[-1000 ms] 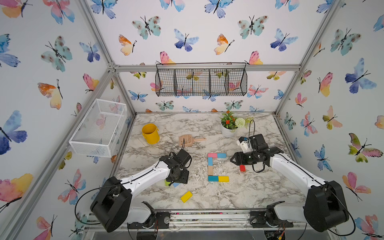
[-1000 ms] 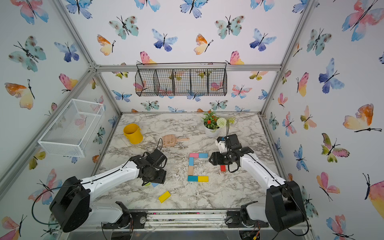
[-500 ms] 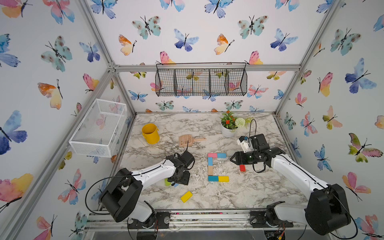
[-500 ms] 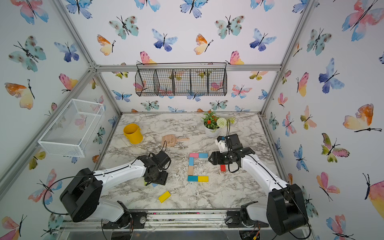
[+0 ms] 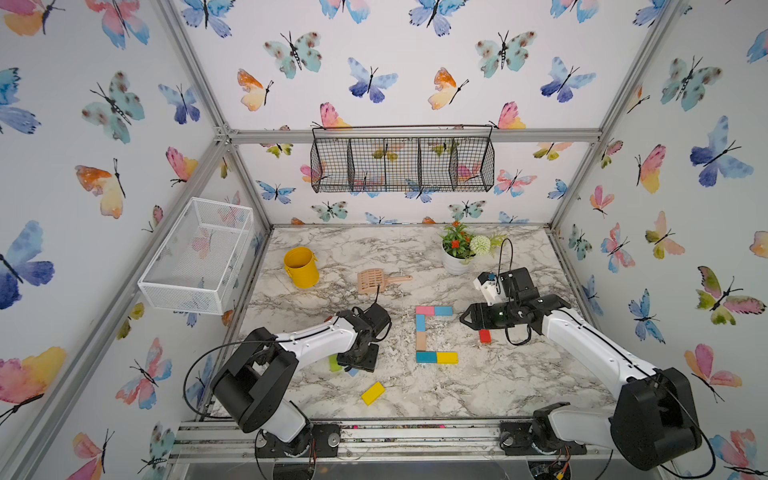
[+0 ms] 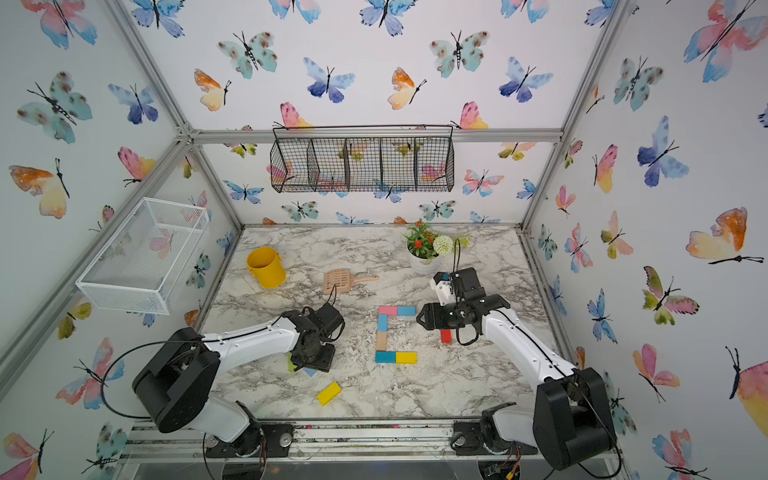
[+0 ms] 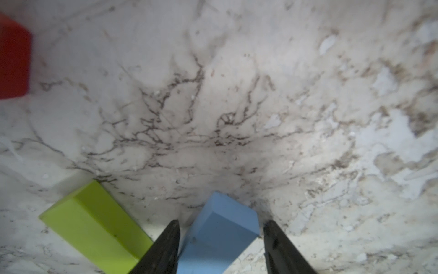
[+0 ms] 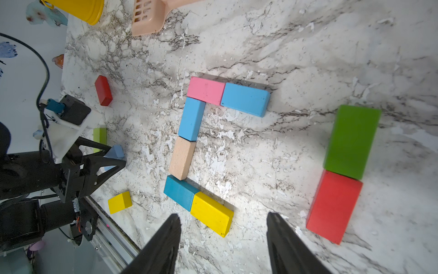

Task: Assemble the letter c with building blocks
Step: Pick up the building block from the center of the board.

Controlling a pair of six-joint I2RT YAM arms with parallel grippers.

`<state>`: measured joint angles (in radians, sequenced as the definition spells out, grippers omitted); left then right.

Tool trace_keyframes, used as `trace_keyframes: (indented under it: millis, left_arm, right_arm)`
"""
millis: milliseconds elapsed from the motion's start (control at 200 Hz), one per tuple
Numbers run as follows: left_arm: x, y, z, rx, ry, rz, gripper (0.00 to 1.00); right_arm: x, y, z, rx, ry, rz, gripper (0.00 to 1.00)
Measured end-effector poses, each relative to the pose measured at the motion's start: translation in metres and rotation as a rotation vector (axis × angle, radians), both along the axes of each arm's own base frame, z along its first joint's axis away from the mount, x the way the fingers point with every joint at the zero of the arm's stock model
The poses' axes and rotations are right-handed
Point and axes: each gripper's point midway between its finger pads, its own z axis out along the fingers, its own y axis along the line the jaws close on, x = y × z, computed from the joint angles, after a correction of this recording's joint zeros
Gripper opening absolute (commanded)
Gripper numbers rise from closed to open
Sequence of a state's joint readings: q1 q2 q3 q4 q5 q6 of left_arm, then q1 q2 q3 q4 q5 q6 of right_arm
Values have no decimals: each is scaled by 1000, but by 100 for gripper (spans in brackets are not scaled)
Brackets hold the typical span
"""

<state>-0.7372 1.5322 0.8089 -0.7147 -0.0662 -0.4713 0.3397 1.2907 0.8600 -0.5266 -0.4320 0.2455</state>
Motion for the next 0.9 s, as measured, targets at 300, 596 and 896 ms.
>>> trace_keyframes:
  millis: [300,596,896]
  left_arm:
    - [-2,-6,0,-28,15,-17,52]
    - [-2,-7,-1,-33,17,-18,43]
    - [-3,-10,1,-47,16,-28,33]
  right_arm:
    - [0,0,0,0,0,0,62]
    - [0,0,2,2,-7,-1,62]
    - [0,0,5,5,-15,-1,62]
